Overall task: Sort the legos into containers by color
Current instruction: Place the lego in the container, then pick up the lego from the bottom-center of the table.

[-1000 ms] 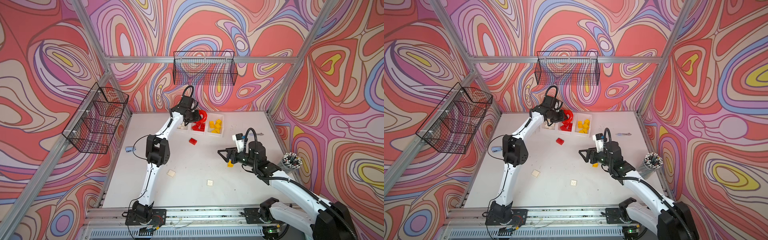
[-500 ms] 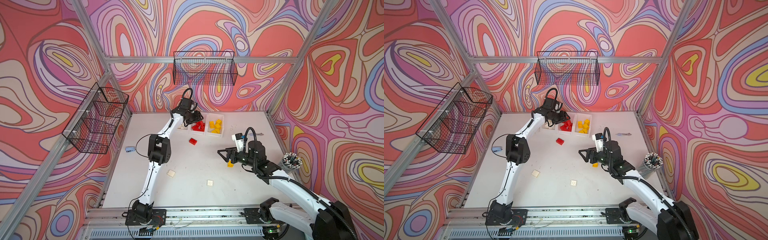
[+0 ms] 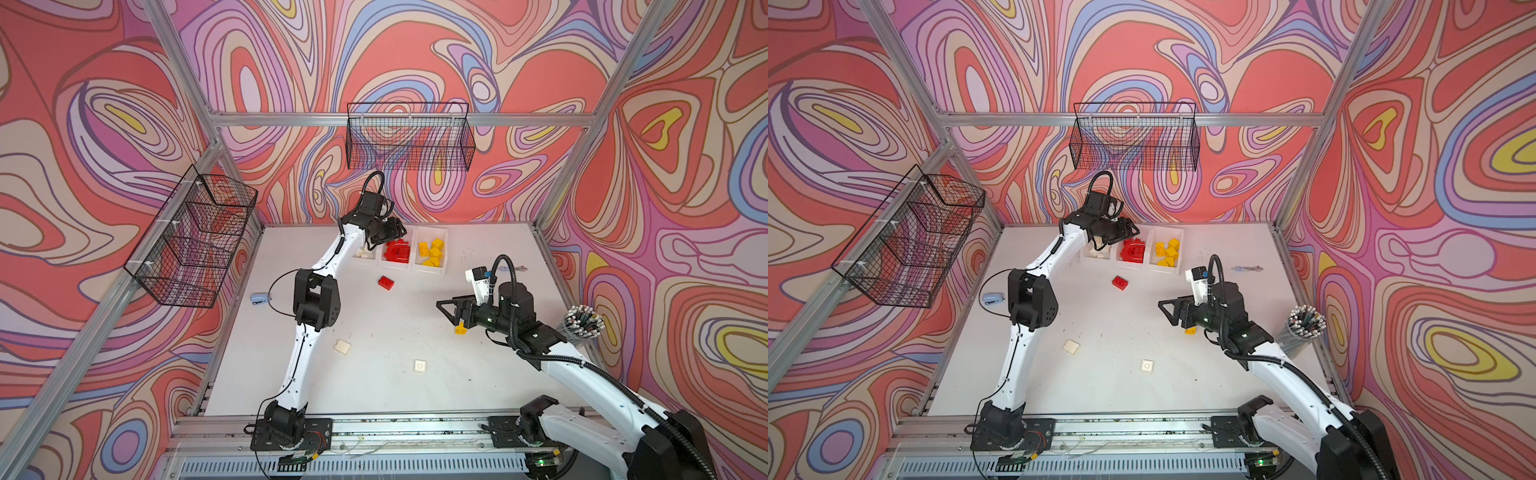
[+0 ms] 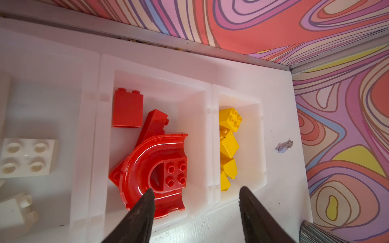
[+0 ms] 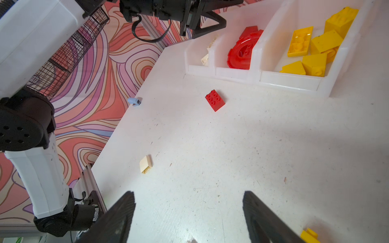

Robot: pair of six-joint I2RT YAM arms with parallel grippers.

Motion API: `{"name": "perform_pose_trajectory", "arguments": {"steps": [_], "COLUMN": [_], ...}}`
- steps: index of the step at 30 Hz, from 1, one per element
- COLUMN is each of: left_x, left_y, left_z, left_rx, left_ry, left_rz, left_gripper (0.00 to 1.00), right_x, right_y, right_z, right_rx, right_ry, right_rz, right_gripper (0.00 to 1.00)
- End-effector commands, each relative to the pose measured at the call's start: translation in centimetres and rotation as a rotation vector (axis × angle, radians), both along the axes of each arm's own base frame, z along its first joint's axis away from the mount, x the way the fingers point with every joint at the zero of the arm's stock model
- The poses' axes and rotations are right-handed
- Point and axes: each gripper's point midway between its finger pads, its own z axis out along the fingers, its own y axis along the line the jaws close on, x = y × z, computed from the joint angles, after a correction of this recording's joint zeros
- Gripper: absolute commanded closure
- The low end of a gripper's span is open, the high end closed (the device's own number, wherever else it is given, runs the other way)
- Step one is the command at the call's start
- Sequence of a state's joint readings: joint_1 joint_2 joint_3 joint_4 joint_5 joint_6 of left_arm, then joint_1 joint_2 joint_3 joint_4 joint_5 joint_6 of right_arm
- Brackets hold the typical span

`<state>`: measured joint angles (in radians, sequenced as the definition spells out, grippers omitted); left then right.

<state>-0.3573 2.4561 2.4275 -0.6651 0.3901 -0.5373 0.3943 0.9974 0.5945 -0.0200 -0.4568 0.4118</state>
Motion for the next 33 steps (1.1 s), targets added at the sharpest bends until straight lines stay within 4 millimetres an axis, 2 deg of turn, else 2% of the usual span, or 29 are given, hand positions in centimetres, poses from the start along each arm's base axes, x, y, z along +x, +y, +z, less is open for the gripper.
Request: {"name": "perform_pose_trajectory", "arguments": {"steps": [1, 12, 20, 23, 27, 30, 33], "left_x": [-1.1, -5.4, -11.1, -13.6, -16.8, -19.2, -21.4], "left_y": [1.1, 3.1, 5.5, 6.9, 8.6, 9.8, 10.7], "left_z": [6.9, 16.0, 21.2, 21.9, 21.6, 20.4, 18.3], "left_rx": [0.013, 0.031, 0.075, 0.114, 0.155, 0.179, 0.197], "left_ry": [-0.112, -0.238, -0.294, -0.296, -0.281, -0.263, -0.232], "left_rz": [0.006, -0.011, -0.038, -0.038, -0.035, -0.028, -0.030], "left_gripper": [0.36, 0.36, 0.36, 0.36, 0.36, 0.36, 0.36], "right_x": [0.0, -0.2, 0.0, 0.4, 1.0, 1.3, 1.3], "right_y": [-0.1, -1.0, -1.6, -1.9, -2.1, -2.0, -1.2], "right_z": [1.9, 3.4, 4.3, 4.1, 3.6, 2.7, 1.5], "right_rx": [0.005, -0.030, -0.068, -0.110, -0.162, -0.215, -0.299], "right_ry": [-0.040, -0.024, -0.036, -0.031, -0.026, -0.006, 0.012], "right_rz": [-0.001, -0.045, -0.075, -0.094, -0.111, -0.114, -0.111], "right_gripper": [0.16, 0.18, 0.18, 0.19, 0.20, 0.21, 0.21]}}
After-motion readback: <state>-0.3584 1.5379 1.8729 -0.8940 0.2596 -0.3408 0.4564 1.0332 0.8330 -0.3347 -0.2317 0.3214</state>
